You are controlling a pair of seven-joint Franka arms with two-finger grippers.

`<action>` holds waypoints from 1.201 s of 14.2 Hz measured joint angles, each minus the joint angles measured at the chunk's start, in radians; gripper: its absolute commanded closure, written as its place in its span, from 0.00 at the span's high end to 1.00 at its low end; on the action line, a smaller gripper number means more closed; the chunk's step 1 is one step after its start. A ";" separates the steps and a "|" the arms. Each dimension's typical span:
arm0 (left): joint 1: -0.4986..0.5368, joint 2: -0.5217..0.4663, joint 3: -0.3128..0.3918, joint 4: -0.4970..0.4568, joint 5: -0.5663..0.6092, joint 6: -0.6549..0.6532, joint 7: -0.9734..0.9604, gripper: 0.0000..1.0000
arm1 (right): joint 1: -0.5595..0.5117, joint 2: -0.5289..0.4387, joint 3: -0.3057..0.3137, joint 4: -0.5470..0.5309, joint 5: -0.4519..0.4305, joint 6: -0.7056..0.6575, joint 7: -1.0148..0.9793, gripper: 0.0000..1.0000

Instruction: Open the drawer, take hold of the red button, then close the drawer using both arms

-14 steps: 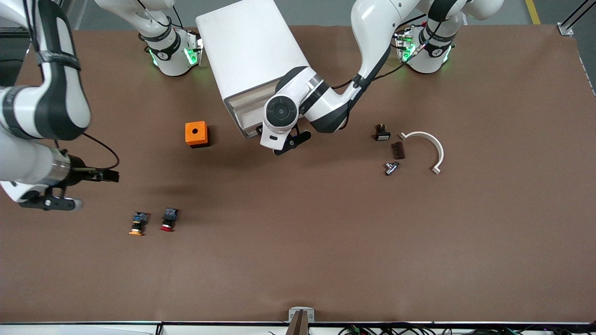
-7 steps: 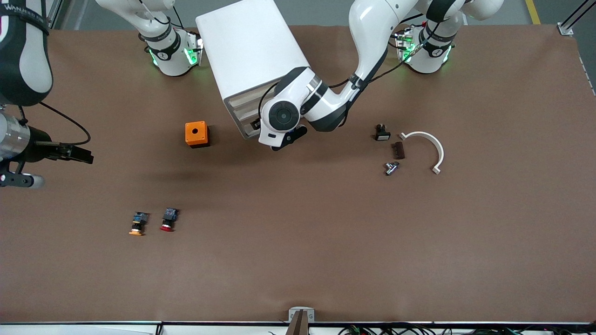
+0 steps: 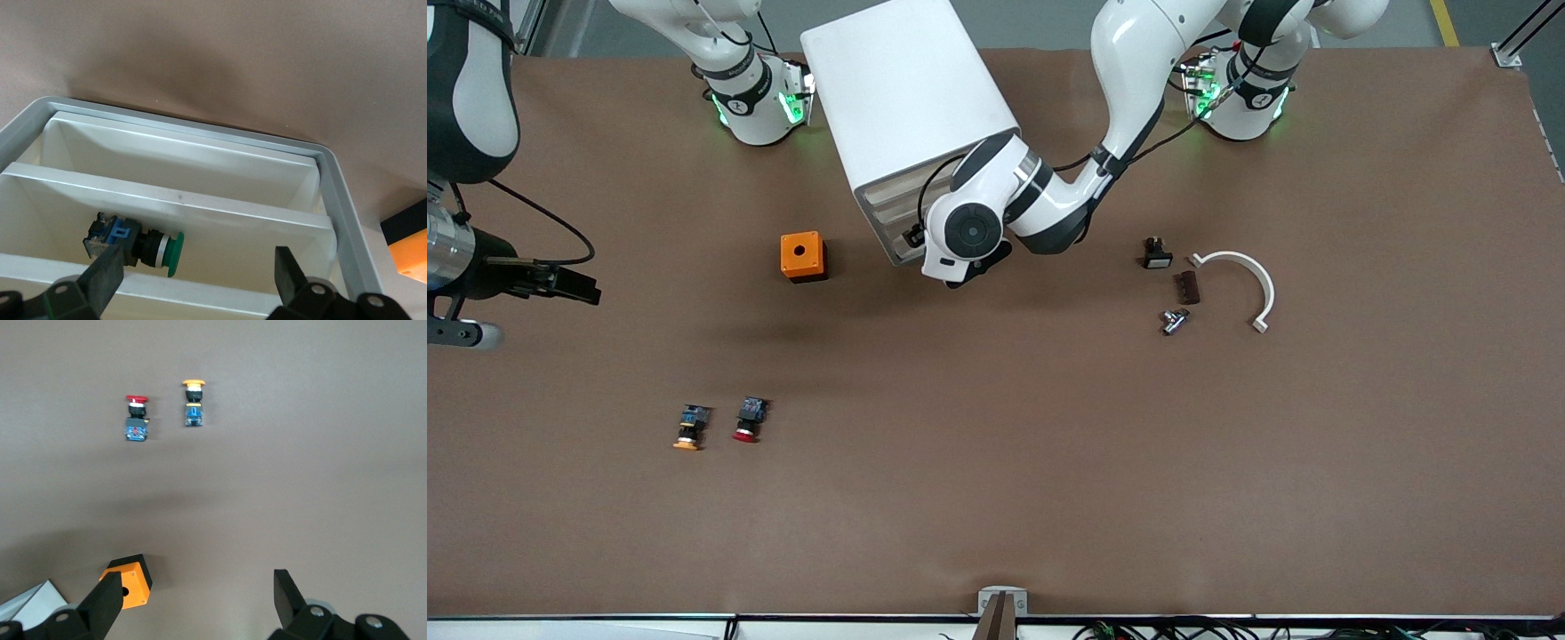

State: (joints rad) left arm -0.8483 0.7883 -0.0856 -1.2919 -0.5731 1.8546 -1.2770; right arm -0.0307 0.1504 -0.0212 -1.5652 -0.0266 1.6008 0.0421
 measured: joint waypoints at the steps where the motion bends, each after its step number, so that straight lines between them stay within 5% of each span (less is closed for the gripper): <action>1: 0.000 0.000 0.000 0.000 0.000 0.000 0.000 0.99 | 0.004 0.000 0.002 0.029 0.000 -0.023 0.000 1.00; 5: 0.004 -0.001 0.016 0.016 0.000 0.006 0.000 0.99 | 0.005 0.004 0.002 0.065 0.000 -0.045 0.000 1.00; 9: 0.012 -0.038 0.110 0.058 0.000 0.008 0.000 0.99 | 0.009 0.005 0.006 0.073 0.002 -0.125 0.000 1.00; 12: 0.020 -0.150 0.201 0.069 0.034 0.003 0.035 0.99 | 0.013 -0.014 0.010 0.087 0.008 -0.130 0.000 1.00; 17: 0.115 -0.382 0.222 0.066 0.167 -0.150 0.141 0.99 | 0.013 -0.074 0.010 0.063 0.036 -0.141 0.000 1.00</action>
State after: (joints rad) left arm -0.7330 0.4065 0.1359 -1.2259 -0.4063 1.7044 -1.1355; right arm -0.0175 0.0768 -0.0107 -1.5026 0.0097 1.4595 0.0426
